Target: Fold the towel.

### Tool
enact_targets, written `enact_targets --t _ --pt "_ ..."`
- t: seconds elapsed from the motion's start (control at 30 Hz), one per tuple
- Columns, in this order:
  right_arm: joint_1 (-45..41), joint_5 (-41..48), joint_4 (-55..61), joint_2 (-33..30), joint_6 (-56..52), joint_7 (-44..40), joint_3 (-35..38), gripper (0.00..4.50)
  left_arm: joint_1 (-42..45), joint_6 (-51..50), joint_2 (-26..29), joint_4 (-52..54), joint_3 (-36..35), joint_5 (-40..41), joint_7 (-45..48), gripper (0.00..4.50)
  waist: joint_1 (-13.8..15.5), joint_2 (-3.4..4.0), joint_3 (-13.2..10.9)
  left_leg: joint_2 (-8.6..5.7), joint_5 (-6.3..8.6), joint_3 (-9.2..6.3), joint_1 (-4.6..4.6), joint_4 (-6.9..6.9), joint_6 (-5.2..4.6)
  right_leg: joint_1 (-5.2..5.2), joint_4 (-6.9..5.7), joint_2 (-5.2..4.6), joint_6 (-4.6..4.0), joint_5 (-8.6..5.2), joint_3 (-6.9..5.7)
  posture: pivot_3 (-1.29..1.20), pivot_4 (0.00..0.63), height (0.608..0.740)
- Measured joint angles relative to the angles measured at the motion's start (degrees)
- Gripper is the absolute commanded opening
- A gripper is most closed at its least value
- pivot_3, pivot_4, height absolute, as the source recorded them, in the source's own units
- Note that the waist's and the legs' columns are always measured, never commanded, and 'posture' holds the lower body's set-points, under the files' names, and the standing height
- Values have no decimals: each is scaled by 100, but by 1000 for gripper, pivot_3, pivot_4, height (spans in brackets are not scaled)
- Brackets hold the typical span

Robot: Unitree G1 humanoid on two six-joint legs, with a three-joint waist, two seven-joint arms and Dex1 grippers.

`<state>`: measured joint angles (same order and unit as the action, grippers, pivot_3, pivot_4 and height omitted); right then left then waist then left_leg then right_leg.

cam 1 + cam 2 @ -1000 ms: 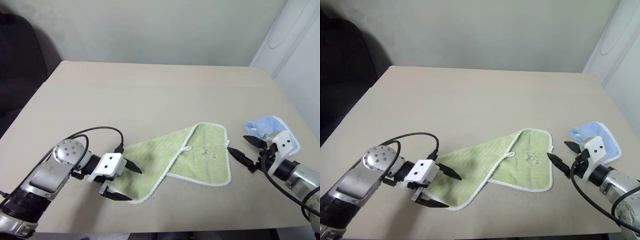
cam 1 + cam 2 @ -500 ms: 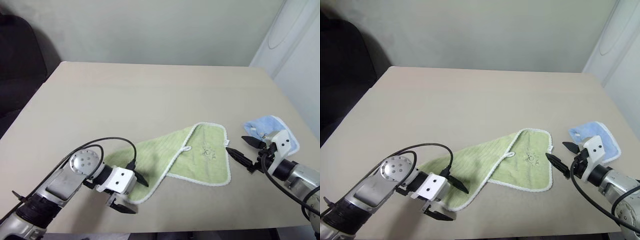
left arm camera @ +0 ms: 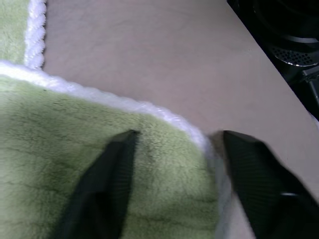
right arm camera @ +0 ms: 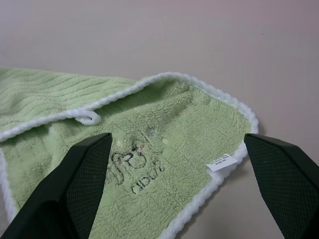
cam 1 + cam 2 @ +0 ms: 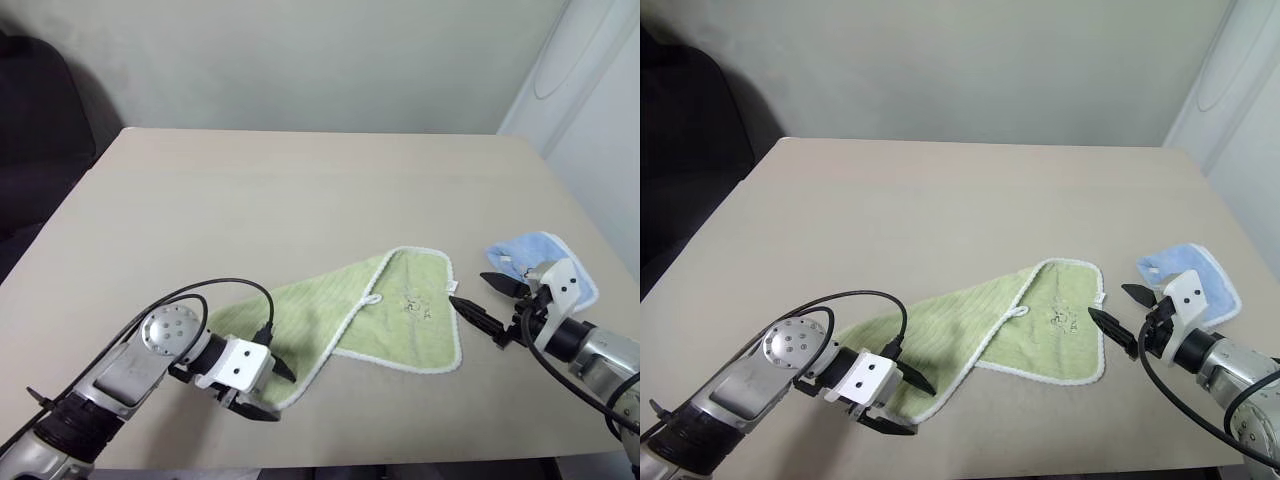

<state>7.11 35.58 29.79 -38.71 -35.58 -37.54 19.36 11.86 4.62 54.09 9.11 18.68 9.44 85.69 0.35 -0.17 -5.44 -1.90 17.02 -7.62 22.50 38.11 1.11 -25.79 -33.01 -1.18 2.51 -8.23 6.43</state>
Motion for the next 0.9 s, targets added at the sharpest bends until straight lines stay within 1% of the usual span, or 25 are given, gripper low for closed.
enact_targets --t 0.2,0.37,0.6,0.77,0.9 --pt "-65 32 -2 -52 -45 0 1 4500 -60 -51 -21 1 -32 16 -104 25 -19 11 7 1 3 1 -2 -2 1 -1 0 0 0 0 0 0 150 740" --pt "-133 31 -15 -68 -48 -4 -1 4500 -113 -156 -39 1 -76 56 -189 25 -20 14 9 1 3 1 -1 -2 0 -1 0 0 1 -1 0 0 150 740" --pt "-330 26 -141 -56 -46 -30 -95 4500 -193 -758 -45 8 -342 454 -353 25 -20 10 6 2 3 2 8 -2 0 -10 -1 0 -1 1 0 0 150 740" --pt "-496 15 -282 8 -15 -69 -319 4500 -94 -1650 -168 153 -1057 1253 -700 25 -19 7 5 2 2 3 10 -1 -1 -10 -3 0 -30 19 0 0 150 740" --pt "-834 -123 -516 197 148 -72 -684 4500 -46 -2332 -345 239 -1600 1903 -1027 25 -25 8 5 2 0 7 -1 0 -2 -5 -4 0 -43 28 0 0 150 740"
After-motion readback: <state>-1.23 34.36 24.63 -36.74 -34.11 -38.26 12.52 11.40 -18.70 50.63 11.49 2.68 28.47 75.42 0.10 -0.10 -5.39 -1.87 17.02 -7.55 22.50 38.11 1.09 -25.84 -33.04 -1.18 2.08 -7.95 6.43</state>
